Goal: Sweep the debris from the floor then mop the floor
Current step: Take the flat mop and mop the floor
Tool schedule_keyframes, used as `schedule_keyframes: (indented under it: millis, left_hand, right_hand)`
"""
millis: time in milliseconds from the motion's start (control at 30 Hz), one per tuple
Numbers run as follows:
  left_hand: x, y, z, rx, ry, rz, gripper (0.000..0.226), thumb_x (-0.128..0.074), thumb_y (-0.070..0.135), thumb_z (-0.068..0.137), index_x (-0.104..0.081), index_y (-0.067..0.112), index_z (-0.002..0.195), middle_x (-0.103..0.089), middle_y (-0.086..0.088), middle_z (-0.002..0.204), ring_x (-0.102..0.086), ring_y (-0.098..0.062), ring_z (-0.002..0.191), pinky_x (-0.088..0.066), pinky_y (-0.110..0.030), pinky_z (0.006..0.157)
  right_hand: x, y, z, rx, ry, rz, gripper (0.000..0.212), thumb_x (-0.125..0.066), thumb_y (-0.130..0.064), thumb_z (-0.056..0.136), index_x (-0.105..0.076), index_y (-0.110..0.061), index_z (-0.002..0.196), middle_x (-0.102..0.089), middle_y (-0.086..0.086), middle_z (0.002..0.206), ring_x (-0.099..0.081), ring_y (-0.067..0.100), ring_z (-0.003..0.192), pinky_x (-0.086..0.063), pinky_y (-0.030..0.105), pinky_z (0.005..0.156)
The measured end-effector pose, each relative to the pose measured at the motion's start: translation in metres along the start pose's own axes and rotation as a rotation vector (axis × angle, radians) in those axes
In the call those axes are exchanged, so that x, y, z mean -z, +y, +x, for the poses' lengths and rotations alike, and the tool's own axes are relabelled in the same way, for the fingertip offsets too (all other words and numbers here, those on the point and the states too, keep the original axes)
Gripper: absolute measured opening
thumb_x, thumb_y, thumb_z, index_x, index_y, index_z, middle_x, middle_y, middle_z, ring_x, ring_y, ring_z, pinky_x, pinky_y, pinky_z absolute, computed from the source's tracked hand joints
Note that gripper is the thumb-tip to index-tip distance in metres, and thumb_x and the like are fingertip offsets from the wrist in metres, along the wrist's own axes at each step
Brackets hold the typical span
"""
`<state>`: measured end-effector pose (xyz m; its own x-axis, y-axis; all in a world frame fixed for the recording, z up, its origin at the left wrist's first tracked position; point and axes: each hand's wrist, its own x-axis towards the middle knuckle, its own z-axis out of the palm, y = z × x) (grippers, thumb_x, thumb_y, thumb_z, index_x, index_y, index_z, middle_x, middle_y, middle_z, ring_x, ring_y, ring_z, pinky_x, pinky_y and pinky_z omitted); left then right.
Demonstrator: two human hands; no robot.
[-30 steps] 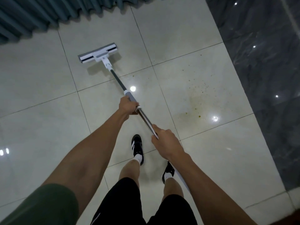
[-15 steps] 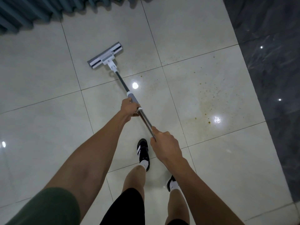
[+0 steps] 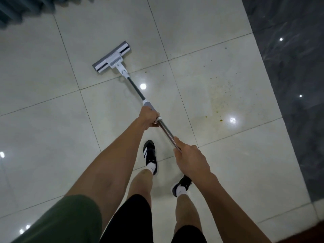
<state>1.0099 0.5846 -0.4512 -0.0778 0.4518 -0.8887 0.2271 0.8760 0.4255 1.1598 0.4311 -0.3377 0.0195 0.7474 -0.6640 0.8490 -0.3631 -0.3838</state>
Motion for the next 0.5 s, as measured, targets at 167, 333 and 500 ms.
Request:
schedule_keyframes:
  millis: [167,333,500]
  left_hand:
    - [-0.053,-0.035,-0.030,-0.006,0.011,-0.032,0.014,-0.065,-0.001,0.090,-0.052,0.004,0.093,-0.061,-0.019,0.102,-0.066,-0.027,0.075,-0.060,-0.037,0.052]
    - [-0.122,-0.080,-0.066,0.007,0.013,-0.065,0.017,-0.067,0.001,0.089,-0.051,0.004,0.095,-0.060,-0.019,0.100,-0.066,-0.025,0.073,-0.060,-0.036,0.052]
    - [-0.192,-0.115,-0.093,0.013,0.016,-0.021,0.020,-0.067,0.001,0.089,-0.049,0.005,0.096,-0.061,-0.022,0.103,-0.067,-0.035,0.090,-0.061,-0.052,0.073]
  right_hand:
    - [-0.001,0.054,-0.042,-0.032,-0.011,0.022,0.045,-0.039,-0.041,0.102,-0.035,-0.040,0.147,-0.047,-0.007,0.070,-0.056,0.020,0.069,-0.052,0.035,0.064]
    - [0.008,0.121,-0.092,-0.050,-0.051,0.036,0.040,-0.041,-0.035,0.101,-0.039,-0.040,0.142,-0.059,-0.002,0.076,-0.060,0.017,0.068,-0.058,0.039,0.065]
    - [0.020,0.188,-0.134,-0.118,-0.102,0.045,0.040,-0.039,-0.040,0.103,-0.038,-0.043,0.143,-0.064,0.002,0.083,-0.063,0.020,0.072,-0.059,0.041,0.072]
